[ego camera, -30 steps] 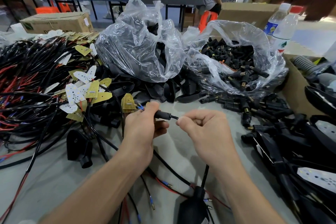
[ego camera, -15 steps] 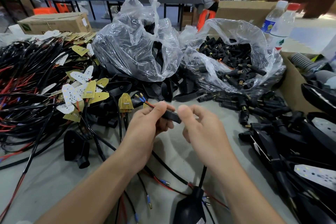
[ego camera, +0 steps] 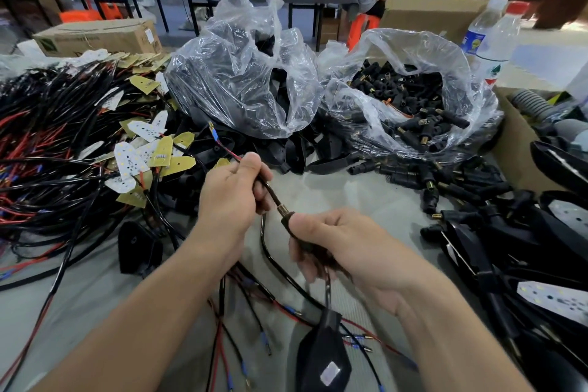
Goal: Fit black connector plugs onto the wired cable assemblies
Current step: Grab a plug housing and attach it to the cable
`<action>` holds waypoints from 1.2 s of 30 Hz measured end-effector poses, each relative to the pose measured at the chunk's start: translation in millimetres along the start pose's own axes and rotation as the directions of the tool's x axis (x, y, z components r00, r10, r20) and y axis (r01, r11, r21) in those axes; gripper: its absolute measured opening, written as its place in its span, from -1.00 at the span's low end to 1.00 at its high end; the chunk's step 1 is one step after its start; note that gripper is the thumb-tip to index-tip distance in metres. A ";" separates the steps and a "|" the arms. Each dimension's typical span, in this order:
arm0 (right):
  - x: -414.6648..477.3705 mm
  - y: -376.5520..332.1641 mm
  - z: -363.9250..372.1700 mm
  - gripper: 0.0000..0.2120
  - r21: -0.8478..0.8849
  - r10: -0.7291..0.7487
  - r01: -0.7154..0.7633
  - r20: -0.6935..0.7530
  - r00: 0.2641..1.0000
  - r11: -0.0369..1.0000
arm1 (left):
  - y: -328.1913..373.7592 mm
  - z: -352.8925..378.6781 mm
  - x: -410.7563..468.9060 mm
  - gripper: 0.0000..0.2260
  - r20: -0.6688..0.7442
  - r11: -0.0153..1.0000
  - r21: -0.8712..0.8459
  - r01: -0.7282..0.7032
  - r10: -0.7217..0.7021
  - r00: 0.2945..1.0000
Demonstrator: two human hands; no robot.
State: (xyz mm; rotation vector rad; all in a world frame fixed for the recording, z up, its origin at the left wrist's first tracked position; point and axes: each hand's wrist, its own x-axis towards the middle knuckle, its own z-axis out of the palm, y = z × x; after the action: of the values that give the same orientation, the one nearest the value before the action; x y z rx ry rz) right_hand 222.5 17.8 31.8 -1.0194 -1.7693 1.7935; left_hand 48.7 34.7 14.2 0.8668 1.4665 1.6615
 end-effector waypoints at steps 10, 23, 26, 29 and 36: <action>-3.7 5.0 4.8 -0.69 -0.209 0.109 -0.054 0.258 0.960 0.976 | 21.1 0.2 4.6 -0.67 -0.087 0.916 -0.392 0.089 -0.133 0.987; 18.9 11.3 -20.5 -0.79 0.453 0.109 0.281 -0.663 0.740 0.846 | 7.8 21.6 -17.8 -0.62 0.573 0.952 0.280 0.123 -0.269 0.774; 18.0 11.3 -23.5 -0.77 0.407 0.089 0.327 -0.730 0.678 0.853 | -5.1 16.9 -27.5 -0.60 0.636 0.979 0.199 0.038 -0.159 0.755; 15.2 10.6 -24.1 -0.71 0.331 0.022 0.341 -0.744 0.667 0.880 | -11.9 20.0 -29.9 -0.71 0.548 0.979 0.173 0.103 -0.183 0.816; 6.8 11.1 -40.7 -0.87 0.443 0.005 0.290 -0.554 0.833 0.848 | -9.5 7.9 -23.4 -0.72 0.646 0.972 0.155 0.176 -0.235 0.726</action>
State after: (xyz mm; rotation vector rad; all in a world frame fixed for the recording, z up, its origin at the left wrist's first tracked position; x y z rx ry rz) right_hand 250.5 48.9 22.8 -0.9896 -0.9238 1.5435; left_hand 68.0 19.0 5.4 1.1446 1.0740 0.9657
